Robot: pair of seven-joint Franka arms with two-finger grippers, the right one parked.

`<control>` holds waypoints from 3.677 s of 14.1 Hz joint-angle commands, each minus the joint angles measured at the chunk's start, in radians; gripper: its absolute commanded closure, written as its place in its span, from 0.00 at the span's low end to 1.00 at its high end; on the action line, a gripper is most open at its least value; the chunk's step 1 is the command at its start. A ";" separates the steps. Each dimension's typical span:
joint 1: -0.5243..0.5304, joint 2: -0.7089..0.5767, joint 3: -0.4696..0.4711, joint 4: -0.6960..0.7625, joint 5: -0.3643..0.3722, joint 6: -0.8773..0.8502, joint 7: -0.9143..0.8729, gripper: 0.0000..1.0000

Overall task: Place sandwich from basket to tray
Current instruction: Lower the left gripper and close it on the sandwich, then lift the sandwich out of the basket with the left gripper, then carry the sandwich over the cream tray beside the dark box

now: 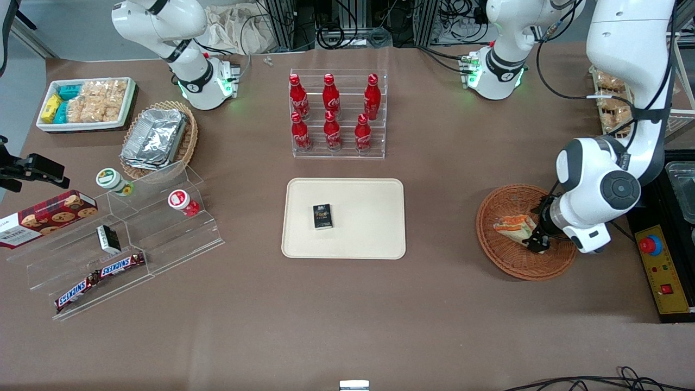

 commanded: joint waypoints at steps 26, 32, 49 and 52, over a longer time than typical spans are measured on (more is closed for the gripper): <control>-0.025 0.043 -0.385 0.648 0.001 -0.691 0.580 1.00; -0.214 0.277 -0.449 0.759 0.042 -0.589 0.569 1.00; -0.360 0.572 -0.446 0.695 0.318 -0.245 0.298 0.00; -0.337 0.511 -0.446 0.703 0.328 -0.277 0.276 0.00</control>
